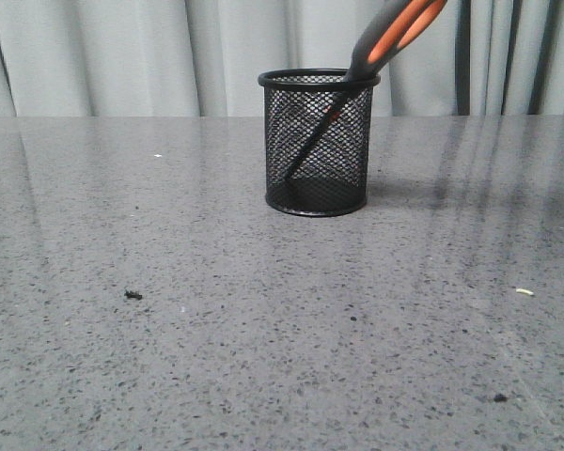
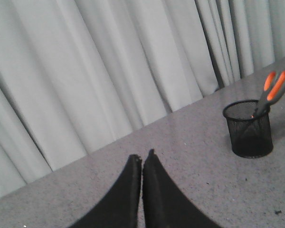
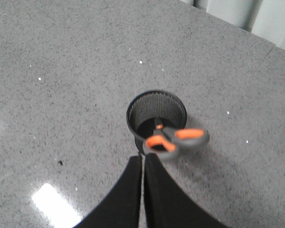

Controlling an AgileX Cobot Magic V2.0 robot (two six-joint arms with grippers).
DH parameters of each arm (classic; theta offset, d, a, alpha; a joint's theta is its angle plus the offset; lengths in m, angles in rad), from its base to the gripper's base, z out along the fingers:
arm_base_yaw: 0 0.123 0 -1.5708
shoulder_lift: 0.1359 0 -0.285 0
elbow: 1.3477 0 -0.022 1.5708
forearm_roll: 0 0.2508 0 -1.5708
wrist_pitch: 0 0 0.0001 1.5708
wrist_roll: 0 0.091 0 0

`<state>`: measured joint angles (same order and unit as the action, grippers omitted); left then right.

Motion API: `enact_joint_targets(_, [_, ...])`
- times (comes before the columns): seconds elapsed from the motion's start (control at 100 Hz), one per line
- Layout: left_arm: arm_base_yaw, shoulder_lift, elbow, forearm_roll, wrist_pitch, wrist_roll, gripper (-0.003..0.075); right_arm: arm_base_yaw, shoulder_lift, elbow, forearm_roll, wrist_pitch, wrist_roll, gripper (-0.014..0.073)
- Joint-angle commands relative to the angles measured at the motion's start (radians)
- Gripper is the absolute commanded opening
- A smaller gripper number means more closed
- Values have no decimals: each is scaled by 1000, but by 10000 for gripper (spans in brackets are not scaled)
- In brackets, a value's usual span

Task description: Put scissors into bucket

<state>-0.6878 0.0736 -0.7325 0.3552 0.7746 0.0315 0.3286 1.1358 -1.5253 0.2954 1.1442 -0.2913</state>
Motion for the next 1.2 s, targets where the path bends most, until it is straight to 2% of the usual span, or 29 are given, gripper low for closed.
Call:
enact_joint_targets(0.0, [-7, -25, 89, 17, -158, -53, -20, -3, -148, 189, 1, -223, -33, -45])
enact_joint_targets(0.1, [-7, -44, 196, 14, -243, -72, -20, -3, -323, 484, -1, -477, -63, -45])
enact_joint_targets(0.24, [-7, -44, 284, -27, -369, -84, -20, -3, -541, 810, -1, -794, -63, -45])
enact_joint_targets(0.43, [-7, -44, 326, -53, -398, -84, -20, -3, -746, 1049, -1, -1031, -63, -45])
enact_joint_targets(0.62, [-7, -44, 326, -53, -395, -84, -20, -3, -836, 1113, -1, -1060, -63, -45])
enact_joint_targets(1.19, [-7, -44, 347, -45, -400, -84, -20, -3, -840, 1113, -1, -1059, -63, -45])
